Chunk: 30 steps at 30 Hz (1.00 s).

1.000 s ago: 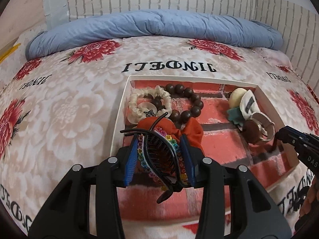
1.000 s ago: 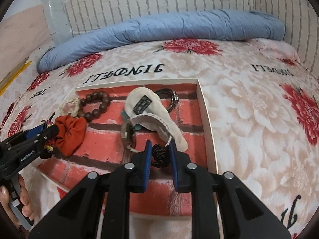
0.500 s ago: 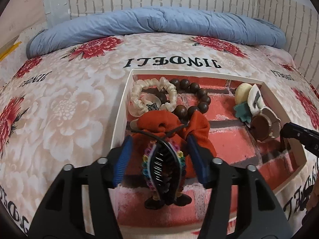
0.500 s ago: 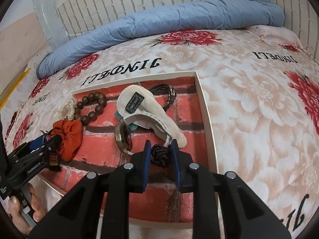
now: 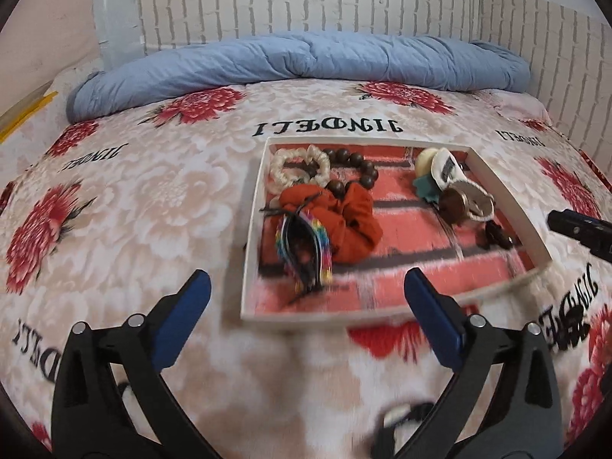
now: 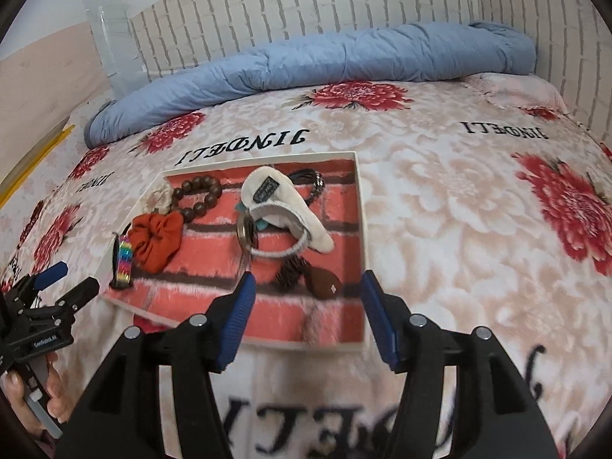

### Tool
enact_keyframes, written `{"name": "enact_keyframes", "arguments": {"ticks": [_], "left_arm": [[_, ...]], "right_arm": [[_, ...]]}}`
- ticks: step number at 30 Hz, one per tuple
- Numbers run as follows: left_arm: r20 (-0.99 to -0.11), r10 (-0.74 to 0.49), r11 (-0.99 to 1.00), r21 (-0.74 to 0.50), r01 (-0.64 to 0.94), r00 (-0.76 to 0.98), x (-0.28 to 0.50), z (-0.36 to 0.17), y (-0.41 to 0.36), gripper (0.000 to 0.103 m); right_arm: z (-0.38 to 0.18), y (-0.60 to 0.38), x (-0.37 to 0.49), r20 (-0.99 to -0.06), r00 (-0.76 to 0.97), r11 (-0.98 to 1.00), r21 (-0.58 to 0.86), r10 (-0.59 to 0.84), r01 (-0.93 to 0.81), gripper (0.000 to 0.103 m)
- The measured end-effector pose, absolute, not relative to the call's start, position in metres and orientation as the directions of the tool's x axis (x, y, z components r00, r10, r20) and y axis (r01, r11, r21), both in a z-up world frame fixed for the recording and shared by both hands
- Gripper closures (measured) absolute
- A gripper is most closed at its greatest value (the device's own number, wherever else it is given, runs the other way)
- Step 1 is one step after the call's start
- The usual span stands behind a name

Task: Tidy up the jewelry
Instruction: 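Withdraw both tools toward the black scrunchie and black claw clip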

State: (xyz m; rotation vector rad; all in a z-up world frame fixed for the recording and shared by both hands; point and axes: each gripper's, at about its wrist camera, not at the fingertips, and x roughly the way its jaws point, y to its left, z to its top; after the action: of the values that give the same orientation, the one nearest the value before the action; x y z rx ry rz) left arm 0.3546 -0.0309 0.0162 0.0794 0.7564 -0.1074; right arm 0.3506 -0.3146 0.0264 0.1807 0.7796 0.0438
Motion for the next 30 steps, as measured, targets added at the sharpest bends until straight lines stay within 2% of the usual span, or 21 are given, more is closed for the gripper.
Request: {"name": "enact_keyframes", "arguments": {"ticks": [9,16,26,30], "left_arm": [[-0.708,-0.087,0.994,-0.016,0.108,0.701,0.302,0.0,-0.024,0.005],[-0.732,-0.121,0.992,-0.065,0.108,0.671,0.284,-0.016,-0.033,0.005],[-0.772,-0.145,0.988,-0.077,0.134,0.618,0.279,-0.025,-0.059,0.005],[-0.804,-0.122,0.989,-0.046,0.143,0.582,0.28,-0.038,-0.068,0.005]], "right_arm": [[0.016,-0.328,0.29,-0.693,0.718,0.99,0.134,0.063,0.043,0.043],[-0.01,-0.328,0.265,-0.691,0.723,0.995,0.074,0.007,0.061,0.025],[-0.027,-0.323,0.266,-0.719,0.694,0.997,0.013,-0.045,0.078,0.023],[-0.034,-0.325,0.268,-0.737,0.675,0.996,0.022,-0.042,0.086,0.023]]}}
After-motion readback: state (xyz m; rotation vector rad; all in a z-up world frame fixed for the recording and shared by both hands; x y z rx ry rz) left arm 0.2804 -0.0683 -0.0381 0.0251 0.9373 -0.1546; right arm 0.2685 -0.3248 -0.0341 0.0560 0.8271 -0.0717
